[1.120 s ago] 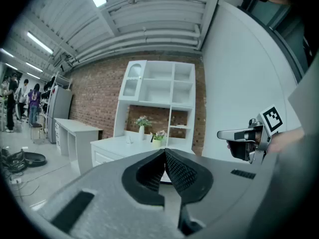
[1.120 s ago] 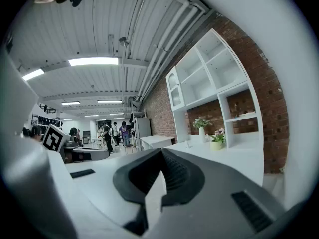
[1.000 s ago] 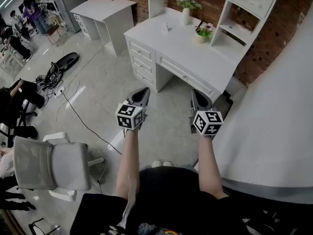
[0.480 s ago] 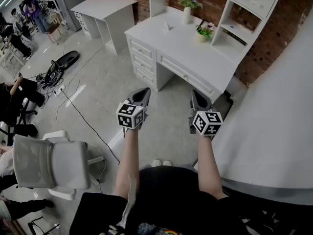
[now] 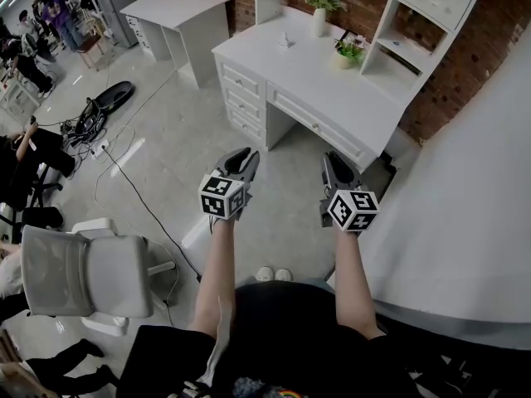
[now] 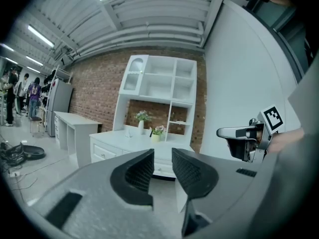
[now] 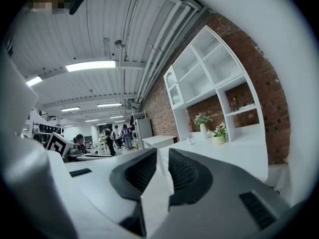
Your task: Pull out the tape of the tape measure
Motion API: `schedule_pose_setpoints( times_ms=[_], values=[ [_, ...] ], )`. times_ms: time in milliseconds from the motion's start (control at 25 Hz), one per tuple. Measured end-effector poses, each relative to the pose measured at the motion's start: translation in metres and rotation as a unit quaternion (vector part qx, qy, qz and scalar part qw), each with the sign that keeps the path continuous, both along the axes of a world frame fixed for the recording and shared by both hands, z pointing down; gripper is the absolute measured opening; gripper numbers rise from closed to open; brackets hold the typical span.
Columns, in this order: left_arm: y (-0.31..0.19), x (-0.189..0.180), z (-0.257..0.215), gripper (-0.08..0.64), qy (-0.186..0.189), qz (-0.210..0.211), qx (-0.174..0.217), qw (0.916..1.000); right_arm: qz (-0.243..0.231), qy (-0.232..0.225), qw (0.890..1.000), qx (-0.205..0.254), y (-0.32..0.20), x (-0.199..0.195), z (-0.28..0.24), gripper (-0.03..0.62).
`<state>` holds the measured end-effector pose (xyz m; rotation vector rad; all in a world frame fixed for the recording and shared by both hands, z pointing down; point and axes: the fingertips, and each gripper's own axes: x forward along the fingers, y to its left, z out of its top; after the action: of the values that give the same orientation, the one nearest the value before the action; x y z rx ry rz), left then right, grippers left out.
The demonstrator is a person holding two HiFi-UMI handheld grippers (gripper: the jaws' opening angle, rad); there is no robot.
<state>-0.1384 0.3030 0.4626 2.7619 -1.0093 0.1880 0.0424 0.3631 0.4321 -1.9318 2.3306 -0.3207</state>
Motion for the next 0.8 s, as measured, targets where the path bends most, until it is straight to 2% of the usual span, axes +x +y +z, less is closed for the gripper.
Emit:
schedule_pose_setpoints(
  times_ms=[80,160,560,800],
  values=[
    [-0.002,-0.005,0.0,0.13,0.006,-0.005,0.001,1.0,0.0,-0.005,1.0,0.0,0.0,-0.001,0.0,0.084],
    [-0.005,-0.009,0.0,0.164,0.011,-0.007,0.001,0.9999,0.002,-0.007,1.0,-0.002,-0.002,-0.002,0.001,0.097],
    [-0.019,-0.025,0.007,0.174,0.009,0.008,0.004,0.9999,0.021,-0.014,1.0,0.007,-0.011,-0.007,0.005,0.115],
    [-0.047,-0.027,0.019,0.175,0.009,0.004,-0.01,0.9999,0.027,-0.02,0.999,0.003,-0.041,0.005,0.009,0.115]
  ],
)
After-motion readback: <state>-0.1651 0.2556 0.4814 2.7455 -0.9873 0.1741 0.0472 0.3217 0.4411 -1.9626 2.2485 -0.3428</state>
